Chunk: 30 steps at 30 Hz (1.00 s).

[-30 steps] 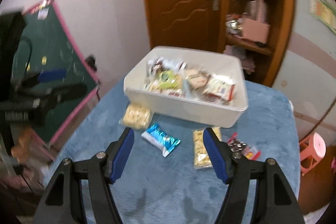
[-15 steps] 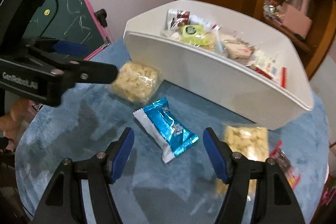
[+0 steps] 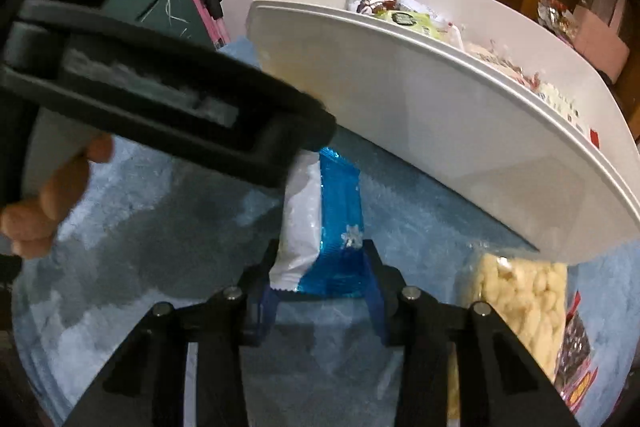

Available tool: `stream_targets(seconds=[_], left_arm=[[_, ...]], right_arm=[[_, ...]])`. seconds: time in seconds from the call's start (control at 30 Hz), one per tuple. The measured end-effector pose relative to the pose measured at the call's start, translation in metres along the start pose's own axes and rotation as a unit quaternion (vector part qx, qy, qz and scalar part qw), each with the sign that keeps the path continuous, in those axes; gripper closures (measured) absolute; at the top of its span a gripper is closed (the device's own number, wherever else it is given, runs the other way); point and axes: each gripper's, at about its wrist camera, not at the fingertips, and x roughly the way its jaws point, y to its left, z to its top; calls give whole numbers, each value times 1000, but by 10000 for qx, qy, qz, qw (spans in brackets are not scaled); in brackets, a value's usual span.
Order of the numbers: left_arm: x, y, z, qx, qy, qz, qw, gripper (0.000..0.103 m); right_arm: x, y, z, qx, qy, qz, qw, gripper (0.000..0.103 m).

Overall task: Organize snacks
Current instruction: 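Grasp the blue-white wafer packet with the right gripper while the left grasps the puffed snack bag, then lift both snacks and carry them toward the white bin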

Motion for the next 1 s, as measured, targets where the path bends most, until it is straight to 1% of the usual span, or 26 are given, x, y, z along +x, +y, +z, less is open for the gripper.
stream_targets(seconds=[0.17, 0.2, 0.23, 0.27, 0.3, 0.37, 0.53, 0.63, 0.7, 0.8, 0.9, 1.0], left_arm=[[18, -5, 1, -121, 169, 174, 9996, 4], [20, -5, 0, -145, 204, 192, 9995, 7], [23, -4, -1, -184, 249, 234, 9992, 14], [25, -2, -1, -207, 269, 293, 9990, 19], [25, -1, -1, -230, 270, 292, 9989, 21], [23, 0, -1, -275, 251, 241, 9990, 28], [17, 12, -8, -370, 268, 315, 9985, 32], [5, 15, -18, -363, 279, 300, 9985, 32], [-10, 13, -26, -264, 234, 258, 9990, 32], [-36, 9, -36, -114, 82, 219, 9997, 32], [-68, 5, -46, 15, -88, 95, 9999, 32], [-97, -1, -55, 166, -257, 7, 9995, 32]], right_arm=[[-11, 0, -12, 157, 5, 196, 9997, 65], [-13, 0, -14, 167, 7, 229, 9996, 67], [-16, 1, -16, 171, 4, 268, 9995, 67], [-20, 3, -19, 170, -3, 306, 9994, 84], [-22, 4, -21, 161, 14, 363, 9992, 86], [-28, 8, -27, 202, 31, 432, 9989, 86], [-37, 13, -33, 280, -6, 439, 9986, 86], [-46, 13, -35, 367, -60, 499, 9981, 86], [-56, 17, -38, 373, -121, 496, 9980, 86], [-76, 22, -43, 371, -230, 504, 9978, 86], [-97, 28, -50, 363, -373, 502, 9974, 86], [-124, 30, -65, 374, -524, 496, 9967, 86]])
